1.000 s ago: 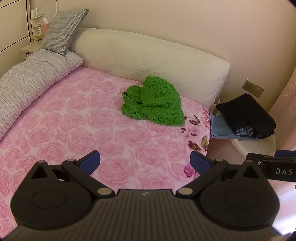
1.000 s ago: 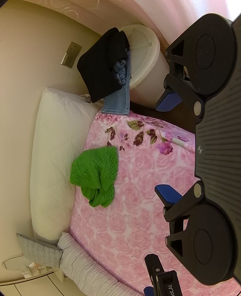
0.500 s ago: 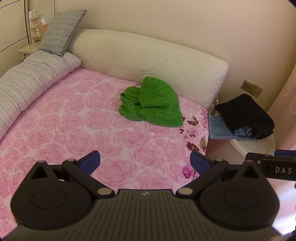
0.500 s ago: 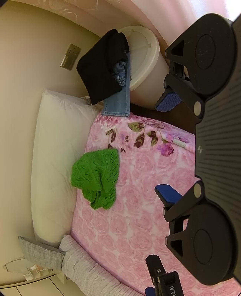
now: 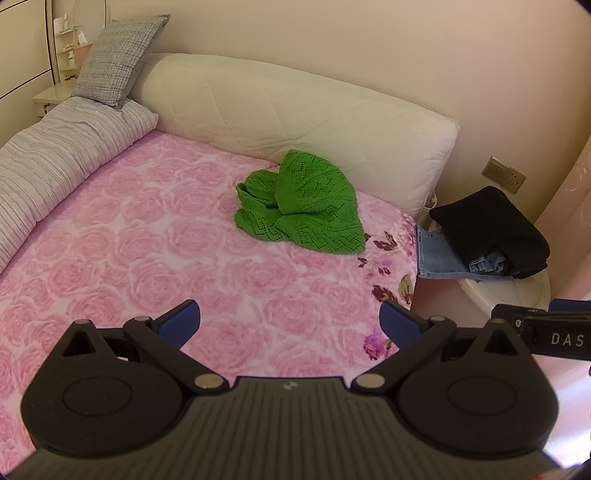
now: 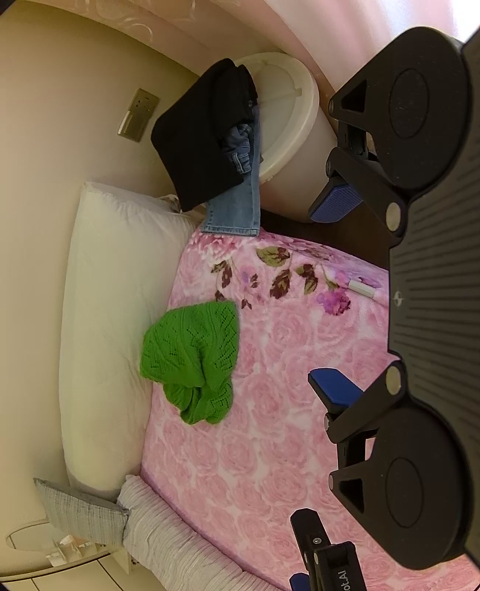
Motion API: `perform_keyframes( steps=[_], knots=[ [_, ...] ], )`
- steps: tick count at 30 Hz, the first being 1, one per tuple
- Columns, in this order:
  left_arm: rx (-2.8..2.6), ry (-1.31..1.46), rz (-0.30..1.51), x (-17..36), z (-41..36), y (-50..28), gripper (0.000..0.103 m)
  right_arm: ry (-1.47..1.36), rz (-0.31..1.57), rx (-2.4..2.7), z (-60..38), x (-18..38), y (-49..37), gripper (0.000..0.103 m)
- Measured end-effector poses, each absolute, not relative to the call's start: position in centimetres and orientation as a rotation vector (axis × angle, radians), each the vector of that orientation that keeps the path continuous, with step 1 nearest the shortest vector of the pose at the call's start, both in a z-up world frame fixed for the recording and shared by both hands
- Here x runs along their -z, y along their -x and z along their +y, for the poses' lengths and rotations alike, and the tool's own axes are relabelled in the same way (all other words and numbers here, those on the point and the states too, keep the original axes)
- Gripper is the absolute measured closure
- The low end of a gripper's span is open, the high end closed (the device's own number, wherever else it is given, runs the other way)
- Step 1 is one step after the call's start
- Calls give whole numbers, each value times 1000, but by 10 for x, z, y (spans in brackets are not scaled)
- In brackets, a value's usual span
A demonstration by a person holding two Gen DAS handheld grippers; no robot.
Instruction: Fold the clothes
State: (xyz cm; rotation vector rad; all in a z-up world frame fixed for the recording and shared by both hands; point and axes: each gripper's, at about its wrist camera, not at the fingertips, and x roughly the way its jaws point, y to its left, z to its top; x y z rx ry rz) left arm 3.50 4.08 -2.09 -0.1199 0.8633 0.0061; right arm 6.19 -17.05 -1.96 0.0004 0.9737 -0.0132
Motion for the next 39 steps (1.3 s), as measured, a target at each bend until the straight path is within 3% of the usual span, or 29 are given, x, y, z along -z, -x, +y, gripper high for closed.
perform_keyframes(
  steps=[17, 39],
  knots=[
    [-47, 145, 885, 32, 44, -85, 1, 17, 995, -35, -172, 36, -123, 14],
    [-99, 195, 1037, 104, 20, -221, 1, 80, 1148, -117, -209, 107, -269, 14]
  ],
)
